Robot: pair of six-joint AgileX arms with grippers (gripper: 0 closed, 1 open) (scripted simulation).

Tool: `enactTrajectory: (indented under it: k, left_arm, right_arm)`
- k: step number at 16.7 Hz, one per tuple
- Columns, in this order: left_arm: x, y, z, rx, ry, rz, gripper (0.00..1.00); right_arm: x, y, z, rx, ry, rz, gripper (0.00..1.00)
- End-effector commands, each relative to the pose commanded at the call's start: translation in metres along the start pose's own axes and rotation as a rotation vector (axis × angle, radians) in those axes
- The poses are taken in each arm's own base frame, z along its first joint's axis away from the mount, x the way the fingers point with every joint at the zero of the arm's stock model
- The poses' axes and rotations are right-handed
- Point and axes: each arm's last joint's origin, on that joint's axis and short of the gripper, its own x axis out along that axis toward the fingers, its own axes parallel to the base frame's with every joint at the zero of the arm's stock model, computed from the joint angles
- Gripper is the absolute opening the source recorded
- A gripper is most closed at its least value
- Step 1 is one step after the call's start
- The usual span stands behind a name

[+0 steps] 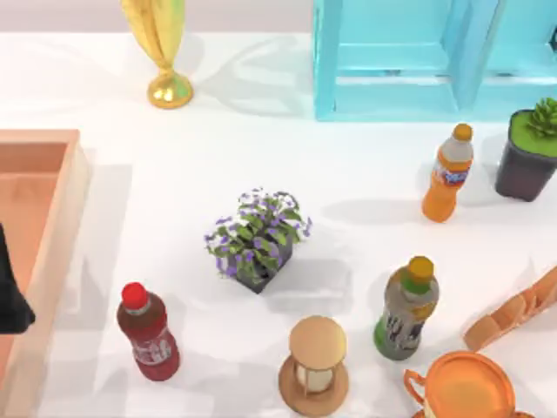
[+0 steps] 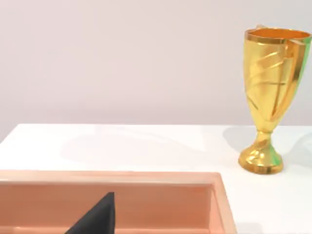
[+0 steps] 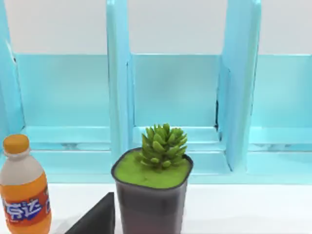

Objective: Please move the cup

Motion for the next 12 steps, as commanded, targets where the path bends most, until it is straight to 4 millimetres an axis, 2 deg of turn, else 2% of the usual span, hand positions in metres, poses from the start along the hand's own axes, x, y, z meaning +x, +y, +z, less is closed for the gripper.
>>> enactTrajectory:
  k: [3,5,9,12]
  left_arm:
    - [0.000,0.000,0.000,0.000,0.000,0.000,1.00]
    - [0.000,0.000,0.000,0.000,0.000,0.000,1.00]
    - [0.000,0.000,0.000,0.000,0.000,0.000,1.00]
    - [0.000,0.000,0.000,0.000,0.000,0.000,1.00]
  right_arm:
    - [0.000,0.000,0.002,-0.002,0.009,-0.002,1.00]
    - [0.000,-0.001,0.011,-0.012,0.054,-0.012,1.00]
    - [0.009,-0.007,0.051,-0.048,0.238,-0.054,1.00]
    - [0.033,-0.015,0.086,-0.076,0.467,-0.086,1.00]
